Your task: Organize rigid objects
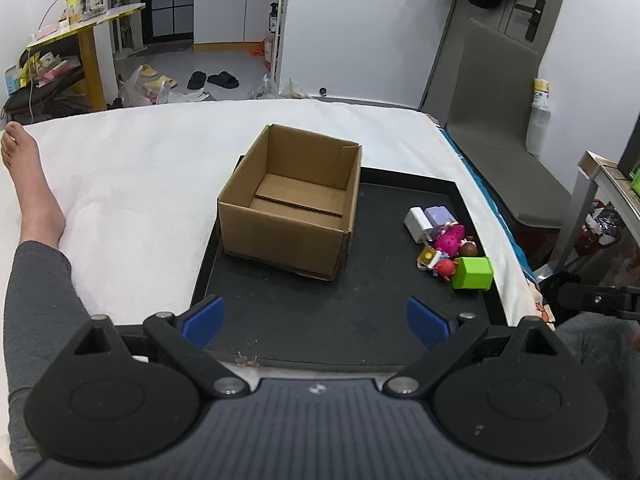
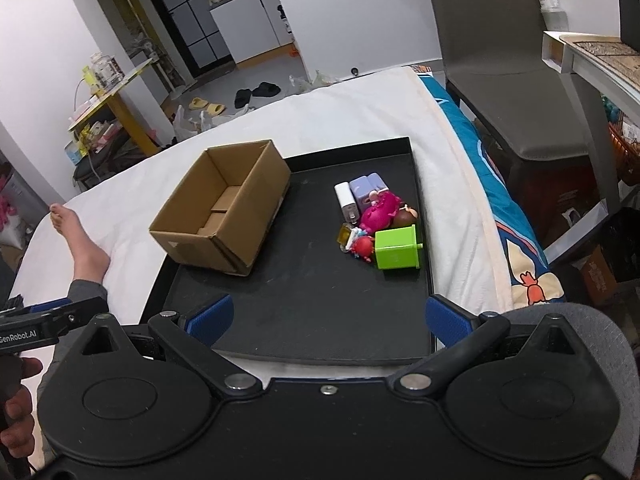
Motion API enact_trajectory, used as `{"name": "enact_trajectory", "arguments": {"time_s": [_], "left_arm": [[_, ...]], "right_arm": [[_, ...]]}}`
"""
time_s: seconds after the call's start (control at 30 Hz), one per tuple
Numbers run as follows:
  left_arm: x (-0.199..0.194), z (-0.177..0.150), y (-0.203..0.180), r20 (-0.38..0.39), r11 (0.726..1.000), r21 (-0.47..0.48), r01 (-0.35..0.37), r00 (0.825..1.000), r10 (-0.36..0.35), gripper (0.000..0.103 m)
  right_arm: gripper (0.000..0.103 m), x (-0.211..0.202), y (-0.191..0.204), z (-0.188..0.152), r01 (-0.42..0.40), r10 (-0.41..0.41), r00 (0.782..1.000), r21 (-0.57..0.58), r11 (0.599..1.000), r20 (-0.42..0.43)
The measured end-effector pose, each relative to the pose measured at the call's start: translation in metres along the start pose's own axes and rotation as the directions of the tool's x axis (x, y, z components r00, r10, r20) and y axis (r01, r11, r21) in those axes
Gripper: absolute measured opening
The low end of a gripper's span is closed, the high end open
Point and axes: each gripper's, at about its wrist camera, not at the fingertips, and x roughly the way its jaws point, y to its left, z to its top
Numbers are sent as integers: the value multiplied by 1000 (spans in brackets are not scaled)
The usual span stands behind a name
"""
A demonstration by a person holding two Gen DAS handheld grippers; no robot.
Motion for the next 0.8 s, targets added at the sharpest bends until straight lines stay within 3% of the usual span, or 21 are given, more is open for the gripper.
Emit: {"name": "enact_trajectory", "arguments": {"time_s": [0.4, 0.8], "left_arm": [[29, 18, 15, 3, 998, -44, -48, 999, 48, 97], [56, 40, 20, 7, 996, -68, -52, 999, 53, 96]], "right_arm": [[103, 23, -2, 14, -44, 44, 999, 2, 999, -4], [103, 33, -3, 32, -28, 29, 999, -10, 1000, 34]]}}
